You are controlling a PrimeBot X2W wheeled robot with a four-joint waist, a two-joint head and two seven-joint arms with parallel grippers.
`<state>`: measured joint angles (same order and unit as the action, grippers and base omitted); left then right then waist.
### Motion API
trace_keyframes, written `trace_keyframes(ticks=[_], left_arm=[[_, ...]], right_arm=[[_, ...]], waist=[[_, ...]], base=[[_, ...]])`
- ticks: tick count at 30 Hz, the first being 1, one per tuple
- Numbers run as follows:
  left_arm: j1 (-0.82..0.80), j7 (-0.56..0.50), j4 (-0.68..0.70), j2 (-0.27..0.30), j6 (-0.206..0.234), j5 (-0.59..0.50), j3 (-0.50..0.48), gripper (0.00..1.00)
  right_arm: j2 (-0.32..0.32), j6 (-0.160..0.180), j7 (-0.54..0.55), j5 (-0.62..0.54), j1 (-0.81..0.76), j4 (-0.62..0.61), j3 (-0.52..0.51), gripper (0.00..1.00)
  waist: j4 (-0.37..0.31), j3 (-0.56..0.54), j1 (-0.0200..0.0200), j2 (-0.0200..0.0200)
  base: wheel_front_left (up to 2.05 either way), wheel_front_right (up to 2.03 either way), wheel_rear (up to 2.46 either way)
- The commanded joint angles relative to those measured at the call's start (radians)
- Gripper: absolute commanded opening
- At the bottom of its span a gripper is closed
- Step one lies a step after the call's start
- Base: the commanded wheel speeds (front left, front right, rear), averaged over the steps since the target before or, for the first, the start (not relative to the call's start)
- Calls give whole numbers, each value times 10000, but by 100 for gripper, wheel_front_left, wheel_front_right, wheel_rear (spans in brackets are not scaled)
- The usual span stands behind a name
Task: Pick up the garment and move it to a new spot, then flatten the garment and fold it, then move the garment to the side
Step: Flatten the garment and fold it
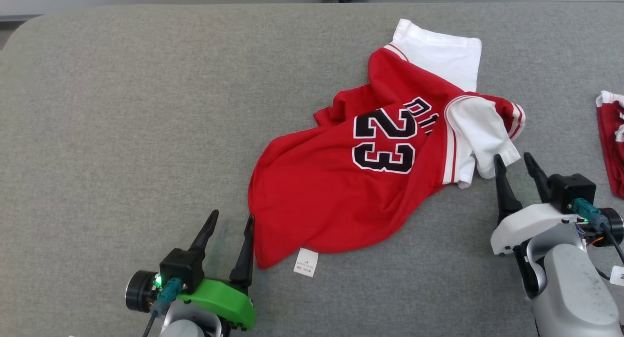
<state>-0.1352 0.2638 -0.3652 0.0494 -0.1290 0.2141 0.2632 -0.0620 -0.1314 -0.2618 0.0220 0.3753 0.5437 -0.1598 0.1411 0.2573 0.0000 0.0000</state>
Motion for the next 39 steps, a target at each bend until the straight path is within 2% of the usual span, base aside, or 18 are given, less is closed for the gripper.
trace_keyframes(ticks=[1,6,15,18,21,22,23,24,30,34,39], left_arm=[[-127,5,-22,31,-32,-69,-19,100],[187,5,-51,44,-32,-135,-174,100],[756,5,-115,57,-32,-298,-428,100],[915,4,-142,54,-32,-327,-495,100],[1084,3,-167,46,-32,-387,-583,100],[1113,3,-178,42,-32,-402,-581,100],[1127,3,-182,40,-32,-416,-589,100],[1138,5,-193,42,-32,-437,-611,100],[1192,3,-180,36,-31,-858,-972,100],[1148,3,-96,33,62,-1146,-1207,100],[1134,3,-6,31,146,-1267,-1229,100]], right_arm=[[-14,17,-39,149,104,-24,10,0],[-36,17,-39,575,-278,-971,61,0],[15,17,-30,2224,-1680,-4104,237,0],[5,17,-29,2428,-2356,-4307,135,0],[-69,17,256,2217,-2959,-3579,96,0],[-131,15,213,2071,-2982,-3422,141,14],[-162,15,194,1874,-3007,-3128,107,84],[-162,15,181,1688,-3071,-2850,59,100],[-32,15,-34,438,-2614,-1804,-210,100],[33,15,-32,-251,-2196,-2116,88,100],[74,15,-35,-531,-1941,-2230,603,100]], waist=[[83,23,0,0],[-116,-311,0,0],[-978,-1134,0,0],[-1190,-1332,0,0],[-1372,-1487,0,0],[-1403,-1508,0,0],[-1430,-1519,0,0],[-1444,-1526,0,0],[-1416,-1548,0,0],[-1357,-1537,0,0],[-1244,-1561,0,0]], base=[[0,0,0],[0,0,0],[0,0,0],[0,0,0],[0,0,0],[0,0,0],[0,0,0],[0,0,0],[0,0,0],[0,0,0],[0,0,0]])
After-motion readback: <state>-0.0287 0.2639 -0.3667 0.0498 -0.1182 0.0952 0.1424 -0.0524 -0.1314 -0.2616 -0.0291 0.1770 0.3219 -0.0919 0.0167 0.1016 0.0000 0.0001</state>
